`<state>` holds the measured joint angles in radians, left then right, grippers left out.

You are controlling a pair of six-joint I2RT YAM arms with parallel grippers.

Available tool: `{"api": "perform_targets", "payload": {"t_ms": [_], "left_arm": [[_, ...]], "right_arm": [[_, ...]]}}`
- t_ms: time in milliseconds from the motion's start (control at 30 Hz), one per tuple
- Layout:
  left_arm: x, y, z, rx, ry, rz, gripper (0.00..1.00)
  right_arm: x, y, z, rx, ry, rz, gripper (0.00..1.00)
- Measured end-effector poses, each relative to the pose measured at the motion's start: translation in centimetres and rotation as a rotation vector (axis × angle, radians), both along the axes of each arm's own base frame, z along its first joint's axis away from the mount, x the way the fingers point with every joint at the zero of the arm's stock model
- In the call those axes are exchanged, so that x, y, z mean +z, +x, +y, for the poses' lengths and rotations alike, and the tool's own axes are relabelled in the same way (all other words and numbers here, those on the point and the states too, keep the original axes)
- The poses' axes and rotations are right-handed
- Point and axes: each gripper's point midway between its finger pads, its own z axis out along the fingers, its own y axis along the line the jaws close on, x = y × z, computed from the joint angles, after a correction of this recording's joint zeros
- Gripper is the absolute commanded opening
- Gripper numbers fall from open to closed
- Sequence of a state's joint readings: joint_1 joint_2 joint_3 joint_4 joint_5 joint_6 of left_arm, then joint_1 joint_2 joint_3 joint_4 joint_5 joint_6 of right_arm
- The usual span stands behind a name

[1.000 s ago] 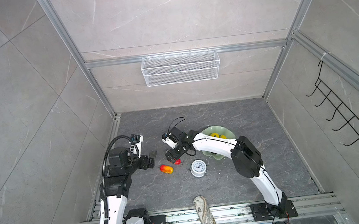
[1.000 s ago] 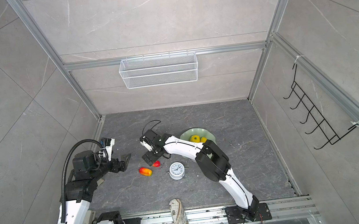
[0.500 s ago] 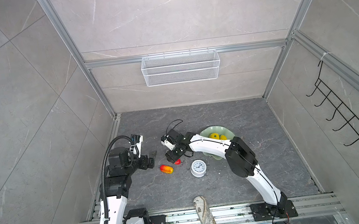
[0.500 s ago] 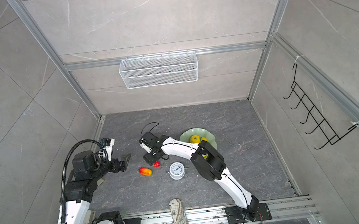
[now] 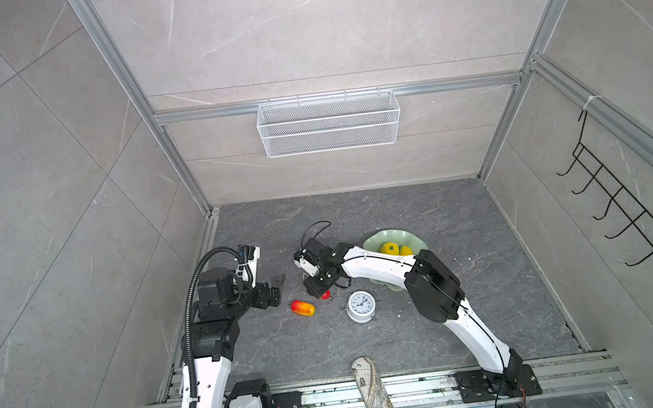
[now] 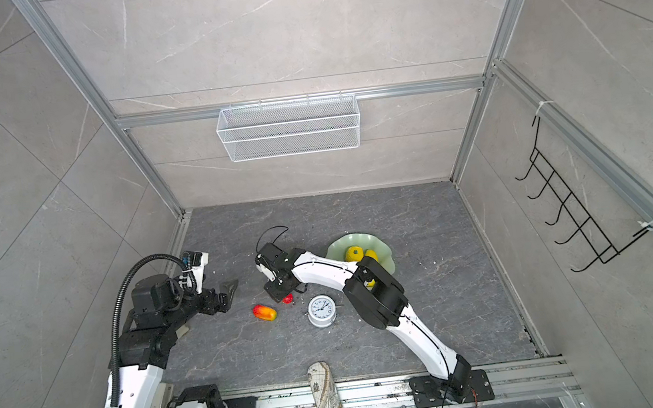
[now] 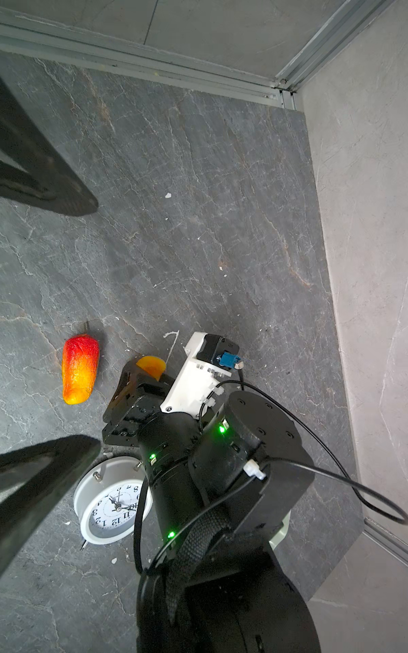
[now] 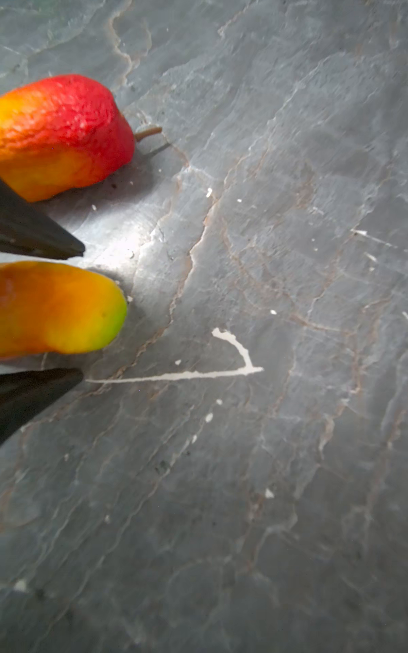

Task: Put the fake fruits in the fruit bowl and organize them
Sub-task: 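Carry the mango into the green bowl and release it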

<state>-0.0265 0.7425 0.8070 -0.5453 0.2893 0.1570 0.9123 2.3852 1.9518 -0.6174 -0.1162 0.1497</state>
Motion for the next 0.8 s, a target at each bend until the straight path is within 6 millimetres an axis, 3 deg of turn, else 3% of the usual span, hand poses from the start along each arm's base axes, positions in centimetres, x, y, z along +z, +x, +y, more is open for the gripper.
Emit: {"api": "perform_targets", "payload": {"t_ms": [67,300,433,533,633,733,800], "left_arm": [[0.0,0.0,0.0,0.0,0.0,0.0,1.0],[0.0,0.0,0.0,0.0,0.0,-0.001,1.0],[0.1,0.0,0.0,0.0,0.0,-0.003,1.0],[0.1,0.0,0.0,0.0,0.0,-0.003,1.0],[0.1,-0.1,0.0,0.0,0.0,-0.006,1.0],[0.3,-0.1,0.0,0.0,0.0,-0.011,1.0],[0.3,-0.2,0.0,0.0,-0.001,-0.012,1.0]], "right_arm": [[0.2,0.0,0.1,-0.001,0.0,0.001,0.33],[0.6,0.3,-0.2,-0.012,-0.014,-0.011,0.22],[1.5,0.2,-0.9,-0.002,-0.038,-0.022,0.21],[4.4,0.2,-1.4,0.01,-0.011,-0.052,0.2],[8.7,0.7,-2.9,0.002,0.039,-0.096,0.19],[12.3,2.0,-5.9,-0.045,0.079,-0.141,0.19],[13.8,3.6,-9.3,-0.113,0.084,-0.169,0.19]]}}
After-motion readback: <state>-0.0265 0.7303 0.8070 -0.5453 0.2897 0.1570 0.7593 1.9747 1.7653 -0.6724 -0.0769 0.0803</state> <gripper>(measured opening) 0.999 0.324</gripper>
